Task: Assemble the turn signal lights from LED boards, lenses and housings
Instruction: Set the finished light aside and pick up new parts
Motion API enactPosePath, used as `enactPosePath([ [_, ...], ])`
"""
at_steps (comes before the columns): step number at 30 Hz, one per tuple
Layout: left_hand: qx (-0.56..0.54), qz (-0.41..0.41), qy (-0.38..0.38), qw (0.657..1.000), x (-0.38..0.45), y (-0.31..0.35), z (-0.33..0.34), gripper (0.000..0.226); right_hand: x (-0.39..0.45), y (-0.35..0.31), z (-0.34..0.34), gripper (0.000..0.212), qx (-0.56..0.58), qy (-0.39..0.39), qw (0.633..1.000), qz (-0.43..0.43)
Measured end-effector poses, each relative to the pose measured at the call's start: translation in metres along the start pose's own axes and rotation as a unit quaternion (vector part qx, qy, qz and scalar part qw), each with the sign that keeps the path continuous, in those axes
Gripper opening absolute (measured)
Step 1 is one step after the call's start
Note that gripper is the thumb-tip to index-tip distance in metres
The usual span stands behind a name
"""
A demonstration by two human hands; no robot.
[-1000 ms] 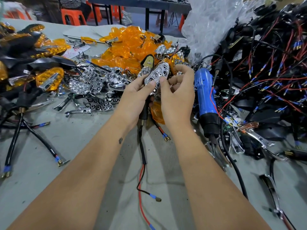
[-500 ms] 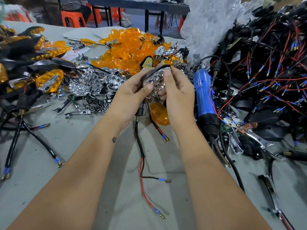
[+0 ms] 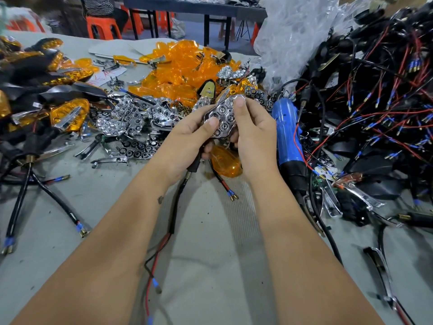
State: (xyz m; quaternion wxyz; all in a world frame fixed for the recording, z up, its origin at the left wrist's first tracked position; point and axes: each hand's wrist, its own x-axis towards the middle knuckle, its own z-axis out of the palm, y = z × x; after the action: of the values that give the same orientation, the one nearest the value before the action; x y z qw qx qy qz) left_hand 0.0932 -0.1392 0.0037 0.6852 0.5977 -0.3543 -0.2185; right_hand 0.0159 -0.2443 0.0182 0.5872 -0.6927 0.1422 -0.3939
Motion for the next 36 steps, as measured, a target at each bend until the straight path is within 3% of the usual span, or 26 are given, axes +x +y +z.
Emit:
enactPosePath([
  [6,-0.002,0.007,0.045,0.999,-0.001,0.001,0.002,0.016,0.0,-0.002,0.001,0.028,-0.029,-0.015,0.999,-0.032],
  [9,0.011,0.009,0.067,0.998,-0.002,0.002,0.002,0.026,0.0,-0.002,0.001,0.031,-0.023,-0.025,0.999,-0.036],
  [15,0.019,0.016,0.075,0.997,-0.003,0.007,0.001,0.019,-0.001,-0.001,0.003,0.016,-0.002,-0.021,1.0,-0.021],
  [19,0.029,0.008,0.058,0.998,-0.006,0.009,0.004,0.042,0.0,0.001,0.004,0.013,0.006,-0.005,1.0,-0.007],
  [24,0.055,0.007,0.077,0.995,-0.004,0.004,-0.001,0.022,0.001,0.005,0.004,0.013,0.028,-0.014,1.0,-0.001],
  [29,0.049,0.013,0.061,0.997,-0.004,0.003,-0.005,0.021,0.002,0.004,0.002,0.014,0.065,-0.072,0.995,0.03],
  [32,0.042,-0.033,0.063,0.997,-0.002,0.003,-0.004,0.028,0.002,0.005,0.002,0.015,0.029,-0.069,0.997,0.022],
  [36,-0.017,-0.116,0.016,0.993,-0.001,0.007,-0.007,0.054,0.002,0.008,0.002,0.023,-0.01,-0.027,1.0,0.008],
])
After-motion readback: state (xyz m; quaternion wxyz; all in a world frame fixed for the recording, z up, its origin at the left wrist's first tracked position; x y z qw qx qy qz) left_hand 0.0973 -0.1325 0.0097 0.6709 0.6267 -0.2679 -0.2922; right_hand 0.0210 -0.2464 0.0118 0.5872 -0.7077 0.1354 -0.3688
